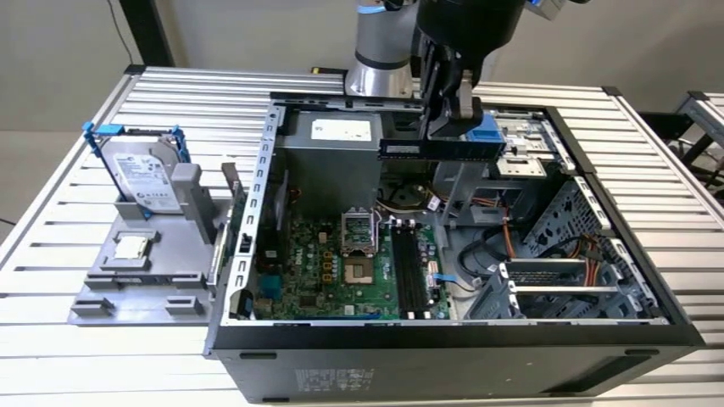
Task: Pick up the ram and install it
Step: 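Insert the ram into the slot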
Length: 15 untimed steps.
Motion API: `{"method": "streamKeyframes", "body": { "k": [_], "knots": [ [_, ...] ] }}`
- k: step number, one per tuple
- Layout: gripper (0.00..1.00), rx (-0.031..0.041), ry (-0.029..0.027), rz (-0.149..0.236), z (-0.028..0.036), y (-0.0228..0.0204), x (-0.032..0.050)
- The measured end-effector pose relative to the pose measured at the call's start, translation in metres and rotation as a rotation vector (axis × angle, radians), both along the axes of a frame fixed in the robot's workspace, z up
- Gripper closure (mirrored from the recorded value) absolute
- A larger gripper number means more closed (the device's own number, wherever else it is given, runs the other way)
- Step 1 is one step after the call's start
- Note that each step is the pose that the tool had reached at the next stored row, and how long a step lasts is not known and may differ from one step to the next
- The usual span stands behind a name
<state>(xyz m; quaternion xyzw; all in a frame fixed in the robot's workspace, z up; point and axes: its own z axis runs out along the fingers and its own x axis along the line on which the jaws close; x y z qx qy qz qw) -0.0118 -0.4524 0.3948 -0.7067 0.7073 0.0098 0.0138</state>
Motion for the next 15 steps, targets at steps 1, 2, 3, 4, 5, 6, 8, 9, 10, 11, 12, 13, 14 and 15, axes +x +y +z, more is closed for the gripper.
{"method": "streamKeyframes", "body": {
  "k": [1, 2, 3, 4, 5, 6, 8, 9, 10, 11, 12, 13, 14, 15],
  "knots": [
    [1.00, 0.0001, 0.0000, 0.000, 0.0000, 0.0000, 0.0000],
    [1.00, 0.0000, 0.0000, 0.000, 0.0000, 0.0000, 0.0000],
    [1.00, 0.0001, 0.0000, 0.000, 0.0000, 0.0000, 0.0000],
    [1.00, 0.0001, 0.0000, 0.000, 0.0000, 0.0000, 0.0000],
    [1.00, 0.0001, 0.0000, 0.000, 0.0000, 0.0000, 0.0000],
    [1.00, 0.0000, 0.0000, 0.000, 0.0000, 0.0000, 0.0000],
    [1.00, 0.0000, 0.0000, 0.000, 0.0000, 0.0000, 0.0001],
    [1.00, 0.0000, 0.0000, 0.000, 0.0000, 0.0000, 0.0001],
    [1.00, 0.0001, 0.0000, 0.000, 0.0000, 0.0000, 0.0001],
    [1.00, 0.0001, 0.0000, -0.001, 0.0000, 0.0000, 0.0001],
    [1.00, 0.0001, 0.0000, -0.005, 0.0000, 0.0000, 0.0001],
    [1.00, 0.0000, 0.0000, -0.011, 0.0000, 0.0000, 0.0001],
    [1.00, 0.0001, 0.0000, -0.017, 0.0000, 0.0000, 0.0001],
    [1.00, 0.0001, 0.0000, -0.024, 0.0000, 0.0000, 0.0001]
  ]
}}
